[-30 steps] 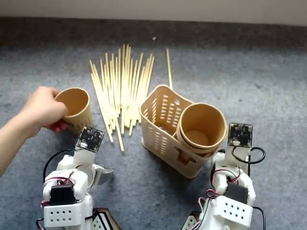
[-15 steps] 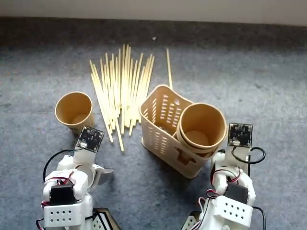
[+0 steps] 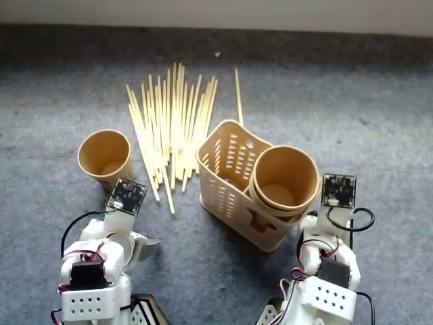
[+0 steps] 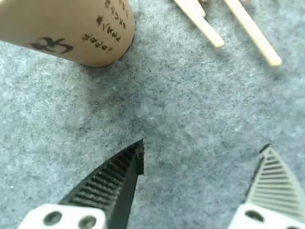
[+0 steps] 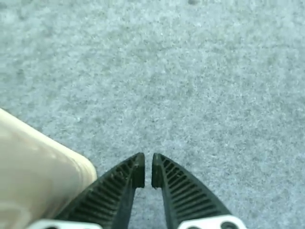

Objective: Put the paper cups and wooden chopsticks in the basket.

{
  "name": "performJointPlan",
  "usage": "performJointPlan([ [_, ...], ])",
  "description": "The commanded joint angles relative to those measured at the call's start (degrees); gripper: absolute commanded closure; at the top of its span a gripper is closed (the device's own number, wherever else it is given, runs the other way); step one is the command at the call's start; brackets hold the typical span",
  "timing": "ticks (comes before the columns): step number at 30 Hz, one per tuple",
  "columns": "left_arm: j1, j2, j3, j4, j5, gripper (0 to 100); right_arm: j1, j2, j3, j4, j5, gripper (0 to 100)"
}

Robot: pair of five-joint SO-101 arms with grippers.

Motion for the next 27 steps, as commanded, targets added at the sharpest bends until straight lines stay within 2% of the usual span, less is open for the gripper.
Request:
performJointPlan([
  [1,-0.4,-0.2,1.0,0.4,0.4,63,-0.9,0.1,6.3,-0.4,-0.2,95.0],
  [6,-0.3,-0.3,1.0,0.1,0.4,63,-0.9,0.1,6.3,0.0,-0.2,95.0],
  [11,-0.3,-0.4,1.0,-8.4,0.5,63,0.5,0.1,6.2,2.7,0.0,95.0],
  [19,-0.7,-0.3,-1.1,-11.1,0.4,63,1.4,0.1,6.2,2.9,0.0,95.0],
  [23,-0.7,-0.1,-8.2,-10.7,0.4,63,1.4,0.1,6.2,2.9,0.0,95.0],
  [27,-0.4,0.0,-22.2,-6.4,-0.5,63,1.4,0.1,6.2,2.9,0.0,95.0],
])
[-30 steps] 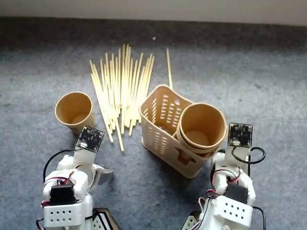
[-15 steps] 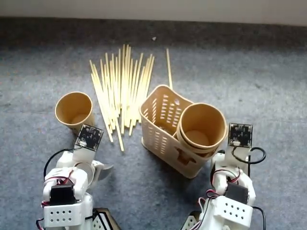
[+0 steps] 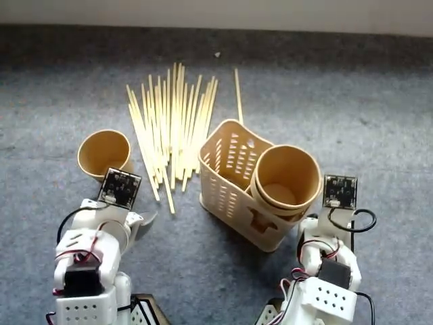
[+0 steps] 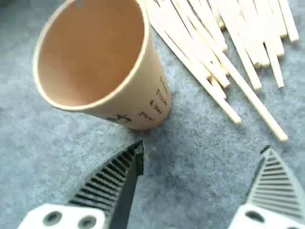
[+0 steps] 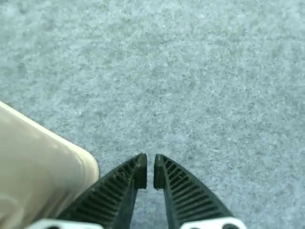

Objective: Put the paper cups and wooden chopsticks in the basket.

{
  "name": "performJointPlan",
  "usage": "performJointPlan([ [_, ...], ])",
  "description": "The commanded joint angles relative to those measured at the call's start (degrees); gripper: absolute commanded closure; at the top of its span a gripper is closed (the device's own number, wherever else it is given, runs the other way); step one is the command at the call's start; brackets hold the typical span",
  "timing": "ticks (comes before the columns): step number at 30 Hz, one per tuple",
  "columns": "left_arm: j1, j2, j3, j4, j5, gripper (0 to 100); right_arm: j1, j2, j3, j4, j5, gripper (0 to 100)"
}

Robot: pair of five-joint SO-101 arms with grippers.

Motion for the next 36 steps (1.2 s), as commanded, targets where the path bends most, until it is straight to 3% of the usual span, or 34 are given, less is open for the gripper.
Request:
performJointPlan([
  [1,-0.5,0.1,-14.5,3.4,-2.4,63,0.5,0.2,6.2,1.0,0.0,95.0],
  [7,-0.8,14.8,-37.8,8.1,-4.2,63,0.4,0.2,6.2,1.0,0.0,95.0],
  [13,-10.2,54.0,-70.1,11.1,4.7,63,0.4,0.2,6.2,1.0,0.1,95.0],
  [21,-17.1,105.3,-111.0,33.9,7.7,65,0.4,0.2,6.2,1.0,0.1,95.0],
  [26,-19.6,116.6,-114.1,34.5,7.7,74,0.4,0.2,6.2,1.0,0.1,95.0],
  [29,-19.6,118.4,-112.5,34.5,7.7,75,0.4,0.2,6.2,1.0,0.1,95.0],
  [36,-13.4,119.1,-106.9,34.1,7.6,75,0.4,0.2,6.2,1.0,0.1,95.0],
])
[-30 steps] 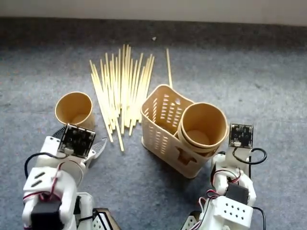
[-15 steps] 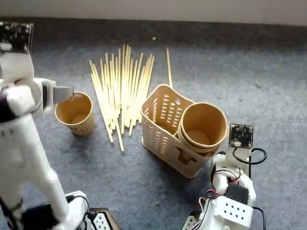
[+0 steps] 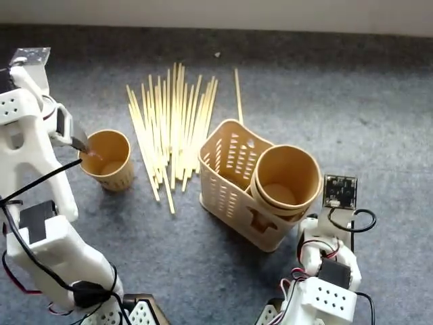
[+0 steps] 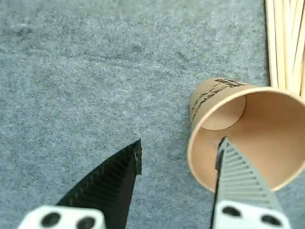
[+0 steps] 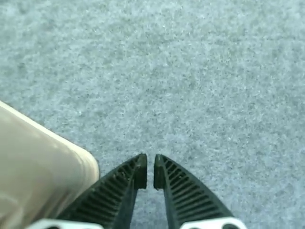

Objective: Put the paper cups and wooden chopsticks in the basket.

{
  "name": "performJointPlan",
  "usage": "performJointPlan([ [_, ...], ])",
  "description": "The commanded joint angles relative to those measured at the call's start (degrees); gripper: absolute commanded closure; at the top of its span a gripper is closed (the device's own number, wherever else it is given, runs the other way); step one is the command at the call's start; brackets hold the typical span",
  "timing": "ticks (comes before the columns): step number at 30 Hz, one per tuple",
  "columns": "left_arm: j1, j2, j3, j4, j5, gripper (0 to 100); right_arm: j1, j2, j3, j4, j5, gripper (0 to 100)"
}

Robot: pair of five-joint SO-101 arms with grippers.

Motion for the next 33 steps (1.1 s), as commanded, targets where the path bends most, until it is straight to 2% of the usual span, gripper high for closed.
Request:
performJointPlan([
  [1,5.0,-0.2,2.7,-0.4,0.3,75,0.3,0.2,6.2,1.0,0.1,95.0],
  [9,12.5,-0.1,16.1,-11.0,0.4,75,0.3,0.2,6.2,1.1,0.1,95.0],
  [14,13.4,-0.1,21.5,-15.8,0.1,75,0.3,0.2,6.2,1.1,0.1,95.0],
  [17,13.0,-0.1,22.1,-16.1,-0.8,84,0.3,0.2,6.2,1.1,0.1,95.0],
  [21,13.0,-0.3,21.8,-15.9,-7.0,99,0.3,0.2,6.2,1.1,0.1,95.0],
  [23,12.8,-0.9,21.6,-15.8,-8.2,99,0.3,0.2,6.2,1.1,0.1,95.0],
  [29,13.8,-6.4,8.9,-10.9,-9.0,100,0.3,0.2,6.2,1.1,0.1,95.0],
  [33,21.6,-10.9,-5.1,-0.7,-9.7,100,0.3,0.2,6.2,1.1,0.1,95.0],
])
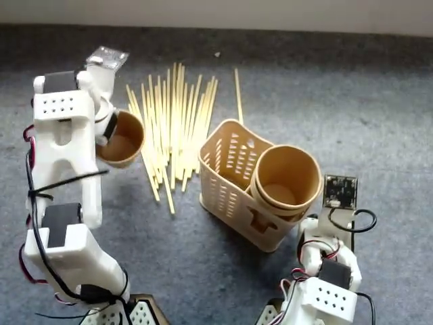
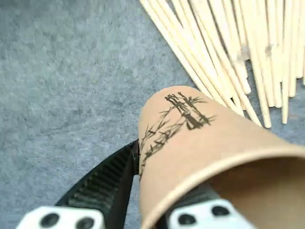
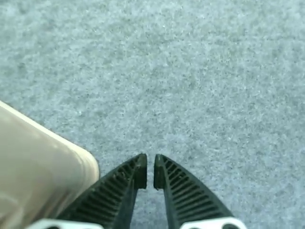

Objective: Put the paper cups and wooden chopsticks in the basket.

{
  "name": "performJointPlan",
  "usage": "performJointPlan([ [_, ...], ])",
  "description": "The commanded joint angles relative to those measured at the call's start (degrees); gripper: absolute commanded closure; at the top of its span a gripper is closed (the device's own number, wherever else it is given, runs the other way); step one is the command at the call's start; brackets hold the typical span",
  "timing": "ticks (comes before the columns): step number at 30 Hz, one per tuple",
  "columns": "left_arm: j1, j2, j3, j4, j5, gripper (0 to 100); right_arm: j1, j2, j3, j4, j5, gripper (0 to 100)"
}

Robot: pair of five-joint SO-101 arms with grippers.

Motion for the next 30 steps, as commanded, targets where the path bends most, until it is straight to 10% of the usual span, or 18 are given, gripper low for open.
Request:
performJointPlan([
  [1,8.9,-6.5,-13.6,7.6,-0.4,100,0.3,0.2,6.2,1.1,0.1,95.0],
  [11,36.7,-11.8,-26.1,4.8,0.5,100,0.3,0.2,6.2,1.1,0.1,95.0],
  [30,58.2,-14.1,-32.8,6.9,14.3,100,0.3,0.2,6.2,1.1,0.1,95.0],
])
